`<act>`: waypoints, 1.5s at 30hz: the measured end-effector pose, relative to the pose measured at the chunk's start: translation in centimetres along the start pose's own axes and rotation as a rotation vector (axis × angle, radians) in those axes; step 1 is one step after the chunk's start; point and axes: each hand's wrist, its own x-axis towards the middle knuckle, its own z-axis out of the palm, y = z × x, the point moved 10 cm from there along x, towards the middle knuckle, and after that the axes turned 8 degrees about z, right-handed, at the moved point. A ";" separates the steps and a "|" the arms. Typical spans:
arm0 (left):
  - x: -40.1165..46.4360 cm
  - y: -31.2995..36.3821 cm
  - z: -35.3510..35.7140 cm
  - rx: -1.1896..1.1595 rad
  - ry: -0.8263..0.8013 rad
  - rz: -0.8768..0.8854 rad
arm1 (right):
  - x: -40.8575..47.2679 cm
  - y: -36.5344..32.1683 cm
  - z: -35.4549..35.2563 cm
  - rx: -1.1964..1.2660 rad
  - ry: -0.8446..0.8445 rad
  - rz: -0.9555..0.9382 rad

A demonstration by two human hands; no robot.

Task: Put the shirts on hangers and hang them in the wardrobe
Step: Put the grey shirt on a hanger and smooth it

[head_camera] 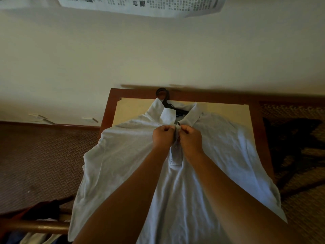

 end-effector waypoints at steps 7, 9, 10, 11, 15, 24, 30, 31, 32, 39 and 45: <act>0.2 -0.9 0.4 -0.074 -0.020 -0.133 | -0.3 -0.2 0.2 0.003 0.029 -0.046; 0.2 -0.9 0.3 -0.072 -0.026 -0.142 | -0.4 -0.3 0.1 0.001 0.017 -0.055; 0.2 -0.9 0.3 -0.074 -0.031 -0.141 | -0.5 -0.4 -0.1 0.007 0.010 -0.061; 0.3 -0.9 0.2 -0.081 -0.033 -0.133 | -0.5 -0.4 -0.2 0.029 0.001 -0.063; -0.2 -0.7 -0.4 -0.127 0.008 -0.108 | -0.4 -0.3 -0.1 0.104 -0.061 -0.039; -1.4 1.1 0.3 0.067 -0.100 0.205 | 0.8 -0.9 0.2 0.027 -0.131 0.082; -0.6 1.2 0.3 0.195 -0.016 0.259 | 1.1 -1.1 0.4 -0.075 -0.174 0.083; -0.6 1.2 0.3 0.184 -0.016 0.253 | 1.1 -1.2 0.4 -0.082 -0.178 0.089; -0.6 1.1 0.4 0.168 -0.019 0.243 | 1.1 -1.2 0.4 -0.085 -0.184 0.100; -0.4 0.0 0.1 -0.014 -0.006 0.138 | 0.6 -0.6 0.7 -0.024 -0.237 0.178; -0.1 -0.3 0.1 -0.040 -0.063 0.097 | 0.1 -0.3 0.9 0.014 -0.287 0.148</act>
